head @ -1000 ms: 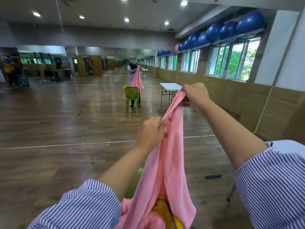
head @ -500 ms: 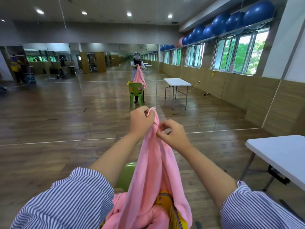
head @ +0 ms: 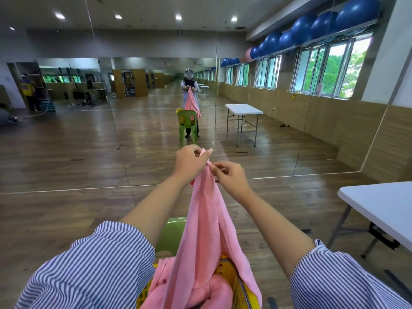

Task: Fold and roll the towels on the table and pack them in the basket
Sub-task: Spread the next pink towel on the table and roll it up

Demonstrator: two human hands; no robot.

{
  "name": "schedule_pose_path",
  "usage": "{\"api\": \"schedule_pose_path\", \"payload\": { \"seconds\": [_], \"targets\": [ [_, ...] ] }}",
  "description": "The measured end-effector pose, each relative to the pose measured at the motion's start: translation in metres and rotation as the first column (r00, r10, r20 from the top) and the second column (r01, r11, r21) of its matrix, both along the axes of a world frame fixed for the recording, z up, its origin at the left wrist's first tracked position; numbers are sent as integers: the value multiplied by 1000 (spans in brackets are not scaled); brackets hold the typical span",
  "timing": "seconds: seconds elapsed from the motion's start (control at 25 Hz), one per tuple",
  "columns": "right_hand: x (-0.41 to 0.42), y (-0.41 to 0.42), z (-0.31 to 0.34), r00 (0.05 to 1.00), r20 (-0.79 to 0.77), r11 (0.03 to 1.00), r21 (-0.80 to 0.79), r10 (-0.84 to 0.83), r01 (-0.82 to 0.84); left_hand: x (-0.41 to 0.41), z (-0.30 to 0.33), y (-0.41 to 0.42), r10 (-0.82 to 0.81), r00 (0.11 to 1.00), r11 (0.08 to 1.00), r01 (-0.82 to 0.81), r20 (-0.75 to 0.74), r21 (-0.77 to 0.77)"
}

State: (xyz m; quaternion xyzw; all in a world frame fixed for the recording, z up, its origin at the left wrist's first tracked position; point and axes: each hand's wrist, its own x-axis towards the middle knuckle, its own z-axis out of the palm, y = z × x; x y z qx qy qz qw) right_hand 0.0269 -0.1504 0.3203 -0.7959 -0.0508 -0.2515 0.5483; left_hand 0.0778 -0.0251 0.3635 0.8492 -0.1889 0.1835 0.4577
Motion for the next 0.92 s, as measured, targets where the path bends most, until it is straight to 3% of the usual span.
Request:
{"api": "schedule_pose_path", "payload": {
  "seconds": [0.16,0.24,0.36,0.52,0.64,0.76,0.92],
  "targets": [
    [1,-12,7,988,32,978,-141,-154,157,6,-6,5,5,999,1000,-6,42,21],
    [1,-15,13,985,47,965,-201,-165,171,4,-6,4,-87,992,995,83,88,48],
    [2,-20,27,987,44,951,-263,-156,162,1,-2,2,-246,969,968,244,31,61],
    [-3,-22,24,995,-7,973,-209,-97,93,1,-3,2,-227,948,957,174,224,234],
    [-7,-16,7,994,-109,978,-209,-14,-10,-4,1,1,-53,942,999,54,332,5],
    [-9,-29,-7,976,-156,926,-367,-149,83,-1,3,16,152,945,973,-91,291,-213],
    [-12,-37,-2,966,-96,920,-340,-239,194,2,-11,30,168,956,975,-125,241,-183]
  ]
}}
